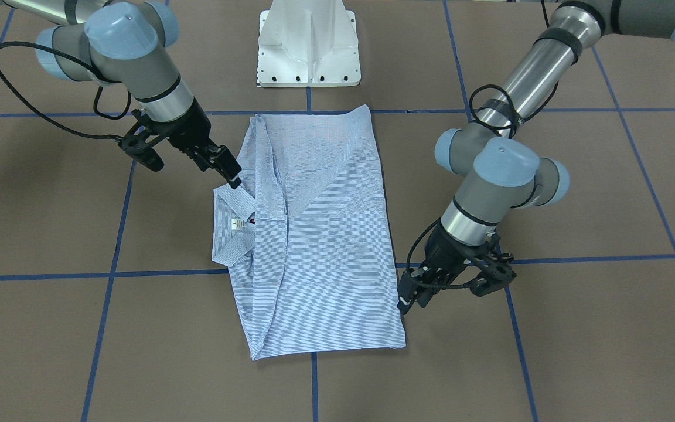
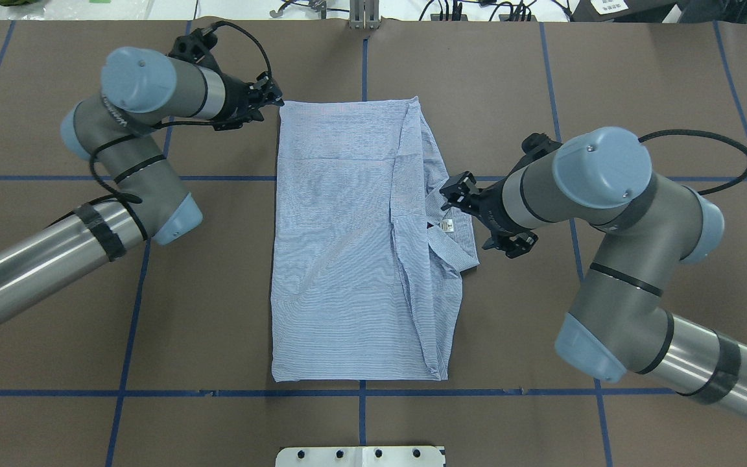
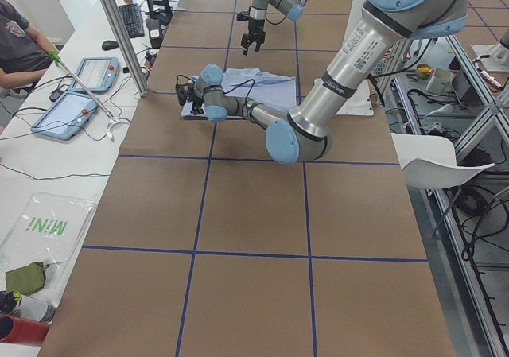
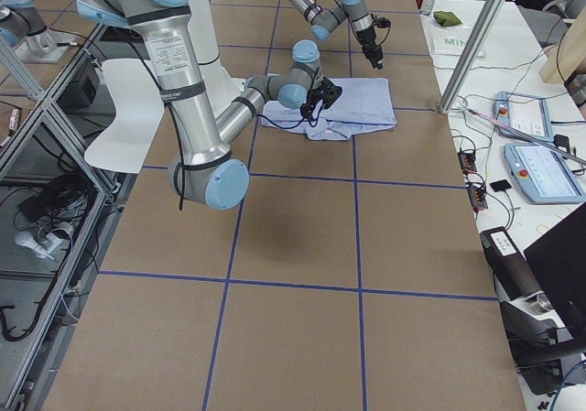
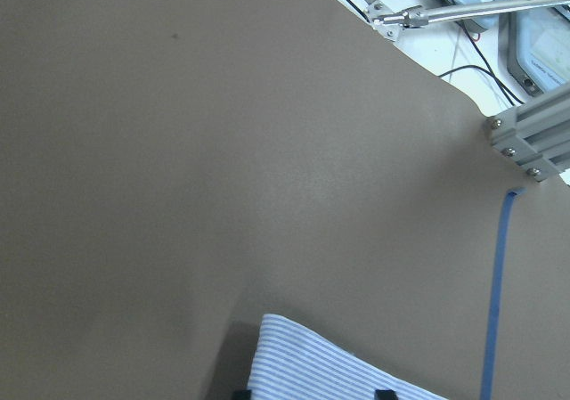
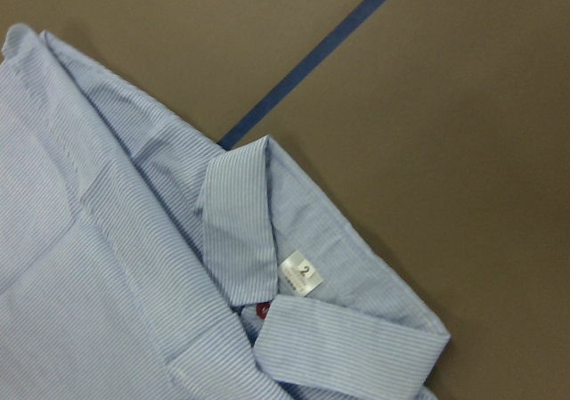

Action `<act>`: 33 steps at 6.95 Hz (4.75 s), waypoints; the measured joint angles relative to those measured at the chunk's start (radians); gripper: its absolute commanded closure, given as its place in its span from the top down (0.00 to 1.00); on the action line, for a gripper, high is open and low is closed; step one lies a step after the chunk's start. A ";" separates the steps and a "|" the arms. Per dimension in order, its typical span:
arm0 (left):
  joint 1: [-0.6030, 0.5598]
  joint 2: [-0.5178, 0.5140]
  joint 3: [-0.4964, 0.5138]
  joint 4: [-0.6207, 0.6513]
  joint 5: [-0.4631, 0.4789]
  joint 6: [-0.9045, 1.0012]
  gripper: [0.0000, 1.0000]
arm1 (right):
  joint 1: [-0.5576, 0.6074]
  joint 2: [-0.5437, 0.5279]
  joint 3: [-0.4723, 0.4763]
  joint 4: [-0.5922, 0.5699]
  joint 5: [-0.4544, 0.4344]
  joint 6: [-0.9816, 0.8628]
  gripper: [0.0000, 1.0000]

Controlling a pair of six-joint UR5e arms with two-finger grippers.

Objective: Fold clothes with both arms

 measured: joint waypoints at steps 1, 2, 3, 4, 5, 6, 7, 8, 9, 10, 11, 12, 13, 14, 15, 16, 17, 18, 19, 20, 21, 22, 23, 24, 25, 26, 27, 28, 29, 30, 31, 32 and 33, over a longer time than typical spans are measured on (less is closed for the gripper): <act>-0.015 0.095 -0.131 0.001 -0.037 0.002 0.56 | -0.050 0.044 -0.030 -0.049 -0.049 -0.083 1.00; -0.035 0.167 -0.221 0.002 -0.069 0.003 0.56 | -0.104 0.079 -0.045 -0.132 -0.107 -0.231 1.00; -0.062 0.217 -0.270 0.001 -0.110 0.004 0.56 | -0.145 0.105 -0.051 -0.210 -0.154 -0.377 1.00; -0.084 0.254 -0.299 0.000 -0.138 0.011 0.56 | -0.173 0.128 -0.059 -0.268 -0.190 -0.498 1.00; -0.093 0.280 -0.315 0.000 -0.149 0.024 0.56 | -0.188 0.159 -0.088 -0.303 -0.220 -0.602 1.00; -0.095 0.293 -0.320 0.000 -0.152 0.034 0.56 | -0.192 0.197 -0.143 -0.317 -0.245 -0.678 1.00; -0.096 0.299 -0.321 0.000 -0.153 0.038 0.56 | -0.192 0.232 -0.198 -0.321 -0.265 -0.728 1.00; -0.096 0.301 -0.321 0.000 -0.154 0.040 0.56 | -0.192 0.246 -0.226 -0.323 -0.275 -0.758 1.00; -0.096 0.302 -0.321 0.001 -0.154 0.040 0.56 | -0.190 0.247 -0.239 -0.326 -0.279 -0.780 1.00; -0.096 0.302 -0.321 0.001 -0.154 0.040 0.56 | -0.187 0.244 -0.245 -0.333 -0.282 -0.801 1.00; -0.096 0.303 -0.321 0.002 -0.154 0.040 0.56 | -0.177 0.235 -0.242 -0.348 -0.282 -0.831 1.00; -0.096 0.303 -0.322 0.002 -0.154 0.040 0.56 | -0.161 0.211 -0.223 -0.359 -0.279 -0.864 1.00; -0.096 0.303 -0.323 0.002 -0.154 0.040 0.56 | -0.148 0.177 -0.190 -0.364 -0.275 -0.890 1.00; -0.096 0.303 -0.325 0.003 -0.154 0.040 0.56 | -0.137 0.135 -0.148 -0.366 -0.273 -0.914 1.00; -0.096 0.304 -0.330 0.003 -0.154 0.040 0.56 | -0.128 0.086 -0.102 -0.367 -0.272 -0.934 1.00; -0.096 0.304 -0.341 0.014 -0.153 0.038 0.56 | -0.122 0.034 -0.060 -0.367 -0.271 -0.946 1.00; -0.096 0.304 -0.362 0.040 -0.152 0.036 0.56 | -0.119 -0.012 -0.026 -0.367 -0.271 -0.950 1.00; -0.096 0.304 -0.385 0.071 -0.151 0.036 0.56 | -0.118 -0.042 0.003 -0.367 -0.271 -0.949 1.00; -0.096 0.304 -0.402 0.093 -0.151 0.035 0.56 | -0.119 -0.049 0.024 -0.368 -0.269 -0.933 1.00; -0.096 0.304 -0.409 0.102 -0.151 0.034 0.56 | -0.125 -0.042 0.033 -0.364 -0.268 -0.856 1.00; -0.095 0.304 -0.411 0.105 -0.151 0.033 0.56 | -0.144 -0.029 0.045 -0.358 -0.269 -0.690 1.00; -0.095 0.304 -0.411 0.106 -0.151 0.033 0.56 | -0.175 -0.015 0.069 -0.347 -0.272 -0.464 1.00; -0.095 0.305 -0.412 0.106 -0.151 0.033 0.56 | -0.216 -0.011 0.090 -0.315 -0.278 -0.210 1.00; -0.096 0.305 -0.412 0.106 -0.150 0.033 0.56 | -0.266 -0.011 0.099 -0.277 -0.301 0.025 1.00; -0.096 0.305 -0.412 0.106 -0.149 0.033 0.56 | -0.322 -0.011 0.103 -0.258 -0.345 0.215 1.00; -0.096 0.305 -0.412 0.106 -0.146 0.032 0.56 | -0.373 -0.009 0.104 -0.251 -0.388 0.361 1.00; -0.097 0.305 -0.412 0.106 -0.143 0.032 0.57 | -0.408 -0.010 0.104 -0.248 -0.415 0.478 0.99; -0.097 0.304 -0.412 0.106 -0.141 0.031 0.57 | -0.433 -0.016 0.104 -0.248 -0.431 0.553 0.98; -0.097 0.304 -0.412 0.106 -0.139 0.031 0.57 | -0.447 -0.020 0.101 -0.247 -0.438 0.590 0.97; -0.097 0.304 -0.413 0.106 -0.138 0.031 0.57 | -0.456 -0.021 0.096 -0.248 -0.440 0.616 0.94; -0.096 0.308 -0.413 0.106 -0.137 0.031 0.57 | -0.461 -0.024 0.093 -0.248 -0.441 0.639 0.92; -0.096 0.313 -0.413 0.106 -0.136 0.031 0.57 | -0.464 -0.028 0.092 -0.248 -0.440 0.670 0.85; -0.096 0.315 -0.414 0.106 -0.136 0.031 0.57 | -0.466 -0.029 0.092 -0.247 -0.440 0.704 0.77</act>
